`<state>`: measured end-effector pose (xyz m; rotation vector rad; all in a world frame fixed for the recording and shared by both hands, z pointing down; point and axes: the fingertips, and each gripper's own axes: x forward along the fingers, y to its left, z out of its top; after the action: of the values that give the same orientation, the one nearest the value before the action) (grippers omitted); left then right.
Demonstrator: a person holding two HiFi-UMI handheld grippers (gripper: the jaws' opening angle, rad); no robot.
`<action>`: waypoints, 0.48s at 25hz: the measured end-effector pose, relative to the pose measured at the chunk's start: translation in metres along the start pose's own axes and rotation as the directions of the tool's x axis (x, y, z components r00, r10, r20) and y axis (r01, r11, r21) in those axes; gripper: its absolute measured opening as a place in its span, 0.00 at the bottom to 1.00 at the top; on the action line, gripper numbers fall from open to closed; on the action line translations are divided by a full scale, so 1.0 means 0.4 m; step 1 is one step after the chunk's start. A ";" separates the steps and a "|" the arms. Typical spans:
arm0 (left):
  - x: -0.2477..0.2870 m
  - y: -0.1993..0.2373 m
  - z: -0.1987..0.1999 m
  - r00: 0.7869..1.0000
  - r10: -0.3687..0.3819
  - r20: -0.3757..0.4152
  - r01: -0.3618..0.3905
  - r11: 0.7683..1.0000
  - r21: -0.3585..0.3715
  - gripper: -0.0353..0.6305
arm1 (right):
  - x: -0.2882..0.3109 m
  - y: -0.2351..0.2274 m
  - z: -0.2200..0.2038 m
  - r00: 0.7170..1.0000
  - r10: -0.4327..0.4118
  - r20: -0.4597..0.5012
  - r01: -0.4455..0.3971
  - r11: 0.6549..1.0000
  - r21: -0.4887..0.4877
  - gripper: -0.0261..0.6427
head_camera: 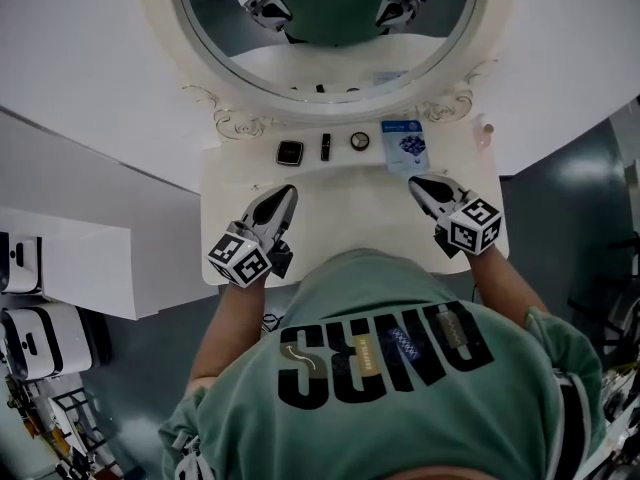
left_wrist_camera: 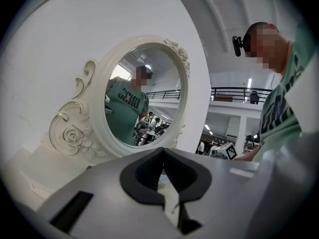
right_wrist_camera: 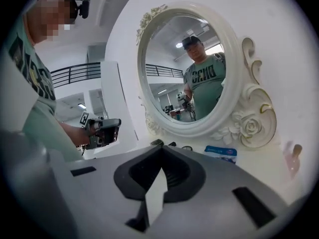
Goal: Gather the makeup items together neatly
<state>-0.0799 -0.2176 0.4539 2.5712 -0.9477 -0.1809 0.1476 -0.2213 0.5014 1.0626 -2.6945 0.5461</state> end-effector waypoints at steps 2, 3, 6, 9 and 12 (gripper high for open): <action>0.007 -0.011 -0.012 1.000 -0.009 -0.007 0.009 1.000 -0.007 0.07 | 0.000 0.005 -0.017 1.000 0.007 -0.013 -0.006 1.000 0.028 0.03; 0.008 -0.015 -0.018 1.000 -0.012 -0.011 0.012 1.000 -0.011 0.07 | 0.000 0.006 -0.021 1.000 0.007 -0.019 -0.006 0.999 0.033 0.03; 0.007 -0.022 -0.028 1.000 -0.013 -0.017 0.013 1.000 -0.017 0.07 | -0.004 0.002 -0.015 1.000 0.008 -0.025 -0.008 1.000 0.028 0.03; -0.001 -0.020 -0.028 1.000 -0.004 -0.013 0.004 1.000 -0.017 0.07 | -0.005 -0.005 0.006 1.000 0.010 -0.017 -0.010 1.000 0.015 0.03; -0.009 -0.018 -0.027 1.000 0.005 -0.006 -0.005 1.000 -0.021 0.07 | -0.002 -0.003 0.012 1.000 0.016 -0.022 -0.016 1.000 -0.004 0.03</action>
<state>-0.0757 -0.2068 0.4606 2.5487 -0.9447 -0.1802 0.1487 -0.2236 0.4969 1.0285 -2.6859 0.5510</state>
